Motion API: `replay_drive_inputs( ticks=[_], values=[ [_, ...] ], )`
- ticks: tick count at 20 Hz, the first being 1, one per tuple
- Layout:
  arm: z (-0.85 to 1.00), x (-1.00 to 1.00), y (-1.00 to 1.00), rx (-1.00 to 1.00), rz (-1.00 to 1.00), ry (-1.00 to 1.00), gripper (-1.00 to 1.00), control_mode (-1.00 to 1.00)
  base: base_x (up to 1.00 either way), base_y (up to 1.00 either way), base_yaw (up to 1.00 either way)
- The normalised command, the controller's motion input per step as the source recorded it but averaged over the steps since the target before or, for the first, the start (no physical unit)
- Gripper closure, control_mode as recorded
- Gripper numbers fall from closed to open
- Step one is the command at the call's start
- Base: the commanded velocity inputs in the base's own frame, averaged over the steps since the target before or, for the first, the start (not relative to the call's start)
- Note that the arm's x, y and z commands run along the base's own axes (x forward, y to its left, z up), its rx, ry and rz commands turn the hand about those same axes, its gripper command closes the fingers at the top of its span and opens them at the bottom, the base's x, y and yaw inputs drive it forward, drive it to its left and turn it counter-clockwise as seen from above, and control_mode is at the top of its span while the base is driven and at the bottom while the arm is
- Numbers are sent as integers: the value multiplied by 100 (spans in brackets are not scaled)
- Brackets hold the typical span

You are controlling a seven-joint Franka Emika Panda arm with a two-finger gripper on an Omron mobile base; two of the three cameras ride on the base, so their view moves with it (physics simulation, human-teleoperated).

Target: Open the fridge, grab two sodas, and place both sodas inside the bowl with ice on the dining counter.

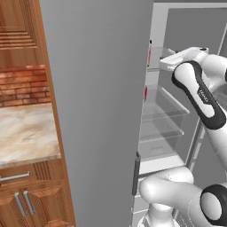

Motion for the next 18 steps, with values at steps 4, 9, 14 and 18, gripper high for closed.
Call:
replay_drive_inputs(
  ticks=[4,9,14,18],
  values=[
    [0,20,-14,0,1,0,-100,-100,0,0,0],
    [0,26,-2,0,0,0,-100,-100,0,0,0],
    [0,25,0,0,0,0,-100,-100,0,0,0],
    [0,21,0,0,0,0,-100,-100,0,0,0]
  ],
)
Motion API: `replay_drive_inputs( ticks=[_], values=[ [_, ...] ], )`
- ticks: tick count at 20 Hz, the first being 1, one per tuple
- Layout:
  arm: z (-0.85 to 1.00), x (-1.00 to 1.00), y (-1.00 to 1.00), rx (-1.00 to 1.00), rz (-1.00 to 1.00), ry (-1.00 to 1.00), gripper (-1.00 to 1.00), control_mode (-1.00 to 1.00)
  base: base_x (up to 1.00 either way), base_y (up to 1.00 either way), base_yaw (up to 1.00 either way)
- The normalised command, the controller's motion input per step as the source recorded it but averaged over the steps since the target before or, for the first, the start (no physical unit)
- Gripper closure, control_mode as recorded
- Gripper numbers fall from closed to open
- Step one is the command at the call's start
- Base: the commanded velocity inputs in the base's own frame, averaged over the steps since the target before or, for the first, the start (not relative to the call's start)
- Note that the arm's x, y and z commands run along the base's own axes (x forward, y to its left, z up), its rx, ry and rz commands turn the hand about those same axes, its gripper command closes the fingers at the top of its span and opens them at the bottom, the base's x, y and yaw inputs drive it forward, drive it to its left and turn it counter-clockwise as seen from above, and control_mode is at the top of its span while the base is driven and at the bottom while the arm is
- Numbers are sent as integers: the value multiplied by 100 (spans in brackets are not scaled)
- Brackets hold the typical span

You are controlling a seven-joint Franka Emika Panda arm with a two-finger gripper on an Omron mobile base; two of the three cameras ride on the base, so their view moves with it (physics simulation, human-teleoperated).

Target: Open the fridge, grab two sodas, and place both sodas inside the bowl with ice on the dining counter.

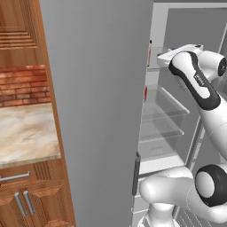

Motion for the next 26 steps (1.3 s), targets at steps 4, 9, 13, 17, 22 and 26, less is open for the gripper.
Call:
replay_drive_inputs(
  ticks=[4,9,13,17,22,26],
  values=[
    [0,20,4,0,0,0,-100,-100,0,0,0],
    [0,9,21,0,1,1,-100,-100,0,0,0],
    [0,5,24,0,1,0,-100,-100,0,0,0],
    [0,11,14,0,0,1,-100,-100,0,0,0],
    [0,20,12,0,0,2,-100,-100,0,0,0],
    [-1,17,10,1,1,4,-100,-100,0,0,0]
  ],
)
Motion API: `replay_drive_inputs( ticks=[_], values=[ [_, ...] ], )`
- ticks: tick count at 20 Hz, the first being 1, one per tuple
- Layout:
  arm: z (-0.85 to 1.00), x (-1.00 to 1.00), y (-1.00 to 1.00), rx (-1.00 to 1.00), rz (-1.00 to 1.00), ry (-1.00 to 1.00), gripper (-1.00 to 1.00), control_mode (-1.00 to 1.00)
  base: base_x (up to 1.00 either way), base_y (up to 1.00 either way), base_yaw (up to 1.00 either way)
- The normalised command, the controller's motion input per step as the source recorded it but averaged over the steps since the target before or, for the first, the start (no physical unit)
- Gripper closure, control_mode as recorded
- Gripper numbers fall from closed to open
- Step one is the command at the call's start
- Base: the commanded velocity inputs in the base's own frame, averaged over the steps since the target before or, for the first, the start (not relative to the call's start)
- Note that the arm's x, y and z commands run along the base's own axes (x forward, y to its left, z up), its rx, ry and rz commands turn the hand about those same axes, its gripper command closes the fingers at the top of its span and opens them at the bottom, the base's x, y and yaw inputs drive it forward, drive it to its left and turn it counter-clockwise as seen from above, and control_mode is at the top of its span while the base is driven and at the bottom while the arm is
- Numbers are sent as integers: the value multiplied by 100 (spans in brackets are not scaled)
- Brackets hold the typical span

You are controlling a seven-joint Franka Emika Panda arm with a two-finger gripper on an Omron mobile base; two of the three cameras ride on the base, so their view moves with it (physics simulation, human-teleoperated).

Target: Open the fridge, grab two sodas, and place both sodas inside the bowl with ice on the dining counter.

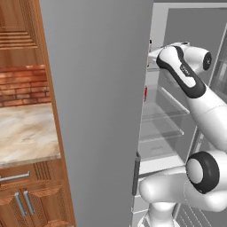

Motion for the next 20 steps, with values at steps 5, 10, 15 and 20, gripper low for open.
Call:
replay_drive_inputs(
  ticks=[5,10,15,20],
  values=[
    [0,13,2,4,2,7,-100,-100,0,0,0],
    [0,12,11,2,3,9,-100,-100,0,0,0],
    [0,13,12,2,3,8,-100,-100,0,0,0],
    [0,18,14,1,2,8,-100,-100,0,0,0]
  ],
)
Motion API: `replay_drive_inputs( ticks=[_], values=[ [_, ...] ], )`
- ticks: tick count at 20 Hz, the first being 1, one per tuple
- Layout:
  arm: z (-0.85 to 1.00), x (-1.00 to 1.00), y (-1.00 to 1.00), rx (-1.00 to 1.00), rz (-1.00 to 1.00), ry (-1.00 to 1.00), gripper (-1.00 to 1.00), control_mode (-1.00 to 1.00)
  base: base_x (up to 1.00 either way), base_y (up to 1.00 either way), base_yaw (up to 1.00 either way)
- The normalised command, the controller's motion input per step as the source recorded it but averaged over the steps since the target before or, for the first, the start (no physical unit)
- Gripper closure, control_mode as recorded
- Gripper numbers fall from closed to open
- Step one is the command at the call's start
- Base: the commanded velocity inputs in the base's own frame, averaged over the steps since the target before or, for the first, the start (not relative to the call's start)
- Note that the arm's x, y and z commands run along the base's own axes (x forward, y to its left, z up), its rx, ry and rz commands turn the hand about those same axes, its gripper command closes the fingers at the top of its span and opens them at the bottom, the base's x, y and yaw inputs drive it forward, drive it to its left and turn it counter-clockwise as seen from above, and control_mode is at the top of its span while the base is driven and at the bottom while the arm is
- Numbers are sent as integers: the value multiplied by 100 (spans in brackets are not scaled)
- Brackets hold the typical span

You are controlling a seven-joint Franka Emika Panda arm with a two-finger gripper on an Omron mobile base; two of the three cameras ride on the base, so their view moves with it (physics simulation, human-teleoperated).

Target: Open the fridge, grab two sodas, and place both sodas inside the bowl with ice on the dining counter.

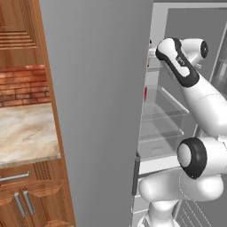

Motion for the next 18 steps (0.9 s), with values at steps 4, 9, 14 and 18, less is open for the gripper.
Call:
replay_drive_inputs(
  ticks=[4,9,14,18],
  values=[
    [0,22,14,1,2,9,-100,-100,0,0,0],
    [-2,18,20,0,2,7,-100,-100,0,0,0],
    [-8,12,28,0,2,6,100,-100,0,0,0],
    [-8,9,22,0,2,5,100,-100,0,0,0]
  ],
)
